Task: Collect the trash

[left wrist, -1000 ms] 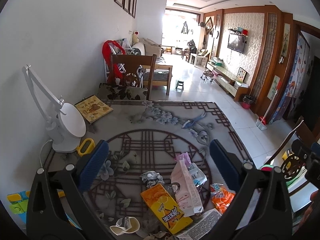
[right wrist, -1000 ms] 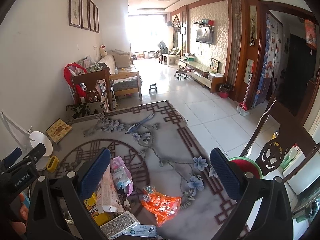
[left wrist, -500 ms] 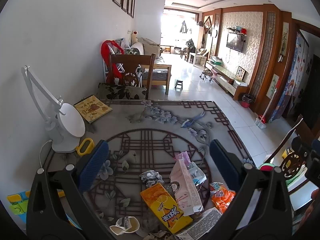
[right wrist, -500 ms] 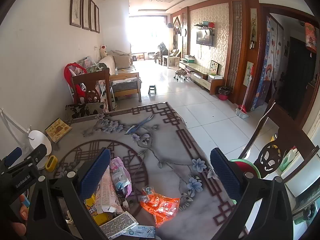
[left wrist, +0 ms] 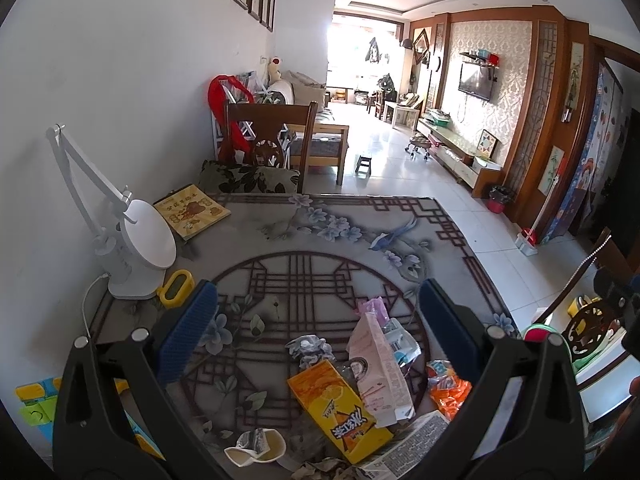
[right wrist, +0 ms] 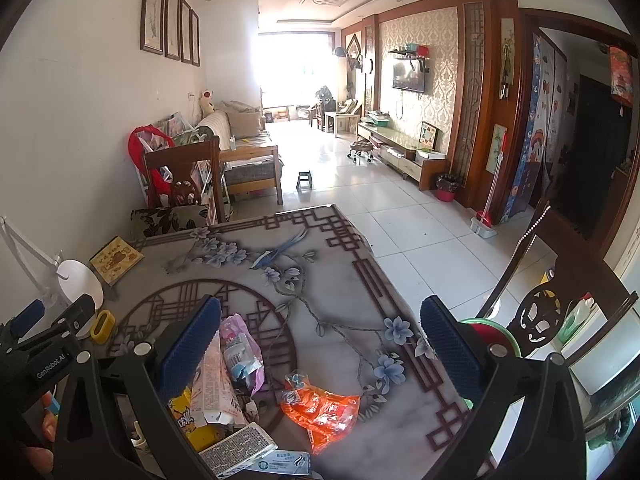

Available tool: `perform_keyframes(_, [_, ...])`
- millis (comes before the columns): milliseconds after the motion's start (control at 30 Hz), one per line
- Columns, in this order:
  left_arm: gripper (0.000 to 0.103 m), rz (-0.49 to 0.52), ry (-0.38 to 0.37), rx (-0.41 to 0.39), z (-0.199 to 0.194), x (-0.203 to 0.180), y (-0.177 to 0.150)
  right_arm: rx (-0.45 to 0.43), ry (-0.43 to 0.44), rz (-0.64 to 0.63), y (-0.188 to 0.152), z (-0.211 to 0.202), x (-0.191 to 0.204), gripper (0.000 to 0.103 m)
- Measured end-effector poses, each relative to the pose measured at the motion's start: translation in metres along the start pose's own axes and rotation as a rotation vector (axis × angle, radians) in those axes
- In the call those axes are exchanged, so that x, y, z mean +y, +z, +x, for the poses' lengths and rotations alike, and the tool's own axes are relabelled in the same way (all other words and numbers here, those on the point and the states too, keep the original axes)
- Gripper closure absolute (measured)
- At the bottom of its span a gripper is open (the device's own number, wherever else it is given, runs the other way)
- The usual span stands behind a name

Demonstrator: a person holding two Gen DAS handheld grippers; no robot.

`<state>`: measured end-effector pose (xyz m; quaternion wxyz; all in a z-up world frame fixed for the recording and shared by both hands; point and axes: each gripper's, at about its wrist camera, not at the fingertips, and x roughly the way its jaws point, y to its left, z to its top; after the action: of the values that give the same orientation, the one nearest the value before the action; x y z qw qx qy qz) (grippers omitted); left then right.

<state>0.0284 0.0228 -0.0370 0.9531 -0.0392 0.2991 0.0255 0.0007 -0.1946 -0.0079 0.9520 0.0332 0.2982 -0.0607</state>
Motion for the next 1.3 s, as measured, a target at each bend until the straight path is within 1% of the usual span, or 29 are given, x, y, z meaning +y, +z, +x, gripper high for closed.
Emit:
perform_keyframes(433, [0.004, 0.007, 0.003, -0.011, -0.002, 0.001, -0.003, 0.004, -0.005, 0.01, 0.0, -0.001, -0.003, 0.007])
perform_keyframes(500, [0.004, 0.018, 0.016, -0.008, -0.001, -0.002, -0.004, 0.003, -0.004, 0.009, 0.0, -0.001, -0.004, 0.007])
perform_keyframes(567, [0.004, 0.035, 0.012, 0.0, 0.0, -0.005, -0.005, 0.004, -0.003, 0.01, 0.0, -0.001, -0.004, 0.007])
perform_keyframes(700, [0.004, 0.049, -0.032, -0.002, 0.0, -0.007, -0.008, 0.005, -0.004, 0.009, -0.001, 0.0, -0.005, 0.007])
perform_keyframes(767, [0.004, 0.049, -0.066, -0.019, -0.001, -0.007, -0.01, 0.007, 0.006, 0.009, -0.002, 0.003, -0.008, 0.007])
perform_keyframes(800, [0.004, 0.053, -0.097, -0.036, -0.002, -0.007, -0.012, 0.008, 0.02, 0.015, -0.003, 0.006, -0.012, 0.007])
perform_keyframes(833, [0.004, 0.063, -0.112, -0.049, -0.004, -0.008, -0.014, 0.016, 0.031, 0.025, -0.005, 0.014, -0.019, 0.007])
perform_keyframes(867, [0.004, 0.093, -0.123, -0.062, -0.005, -0.011, -0.018, 0.043, 0.033, 0.031, -0.009, 0.023, -0.025, 0.007])
perform_keyframes(900, [0.004, 0.142, -0.144, -0.059, -0.006, -0.016, -0.022, 0.073, 0.032, 0.029, -0.013, 0.031, -0.031, 0.007])
perform_keyframes(933, [0.004, 0.206, -0.191, -0.023, -0.003, -0.023, -0.028, 0.11, 0.029, 0.018, -0.019, 0.042, -0.037, 0.007])
perform_keyframes(967, [0.004, 0.271, -0.251, 0.032, 0.001, -0.031, -0.035, 0.136, 0.02, 0.007, -0.023, 0.051, -0.041, 0.007])
perform_keyframes(1000, [0.004, 0.313, -0.298, 0.069, 0.004, -0.039, -0.043, 0.163, 0.005, -0.003, -0.029, 0.06, -0.044, 0.007])
perform_keyframes(1033, [0.004, 0.363, -0.354, 0.109, 0.006, -0.047, -0.053, 0.196, -0.016, -0.012, -0.036, 0.071, -0.05, 0.007])
perform_keyframes(1067, [0.004, 0.428, -0.414, 0.154, 0.01, -0.059, -0.068, 0.217, -0.018, -0.013, -0.04, 0.079, -0.053, 0.007])
perform_keyframes(1133, [0.004, 0.538, -0.465, 0.236, 0.021, -0.079, -0.096, 0.261, -0.013, -0.013, -0.048, 0.091, -0.06, 0.007])
perform_keyframes(1167, [0.006, 0.566, -0.483, 0.276, 0.029, -0.084, -0.107, 0.286, -0.001, -0.015, -0.053, 0.098, -0.063, 0.007])
perform_keyframes(1200, [0.007, 0.579, -0.499, 0.31, 0.035, -0.088, -0.115, 0.301, 0.011, -0.017, -0.056, 0.103, -0.063, 0.007])
perform_keyframes(1233, [0.01, 0.593, -0.512, 0.362, 0.045, -0.092, -0.126, 0.315, 0.021, -0.022, -0.059, 0.107, -0.062, 0.007])
perform_keyframes(1267, [0.013, 0.604, -0.518, 0.399, 0.053, -0.096, -0.134, 0.335, 0.037, -0.035, -0.062, 0.113, -0.061, 0.007])
perform_keyframes(1300, [0.014, 0.61, -0.527, 0.423, 0.057, -0.097, -0.141, 0.358, 0.057, -0.053, -0.067, 0.12, -0.058, 0.007])
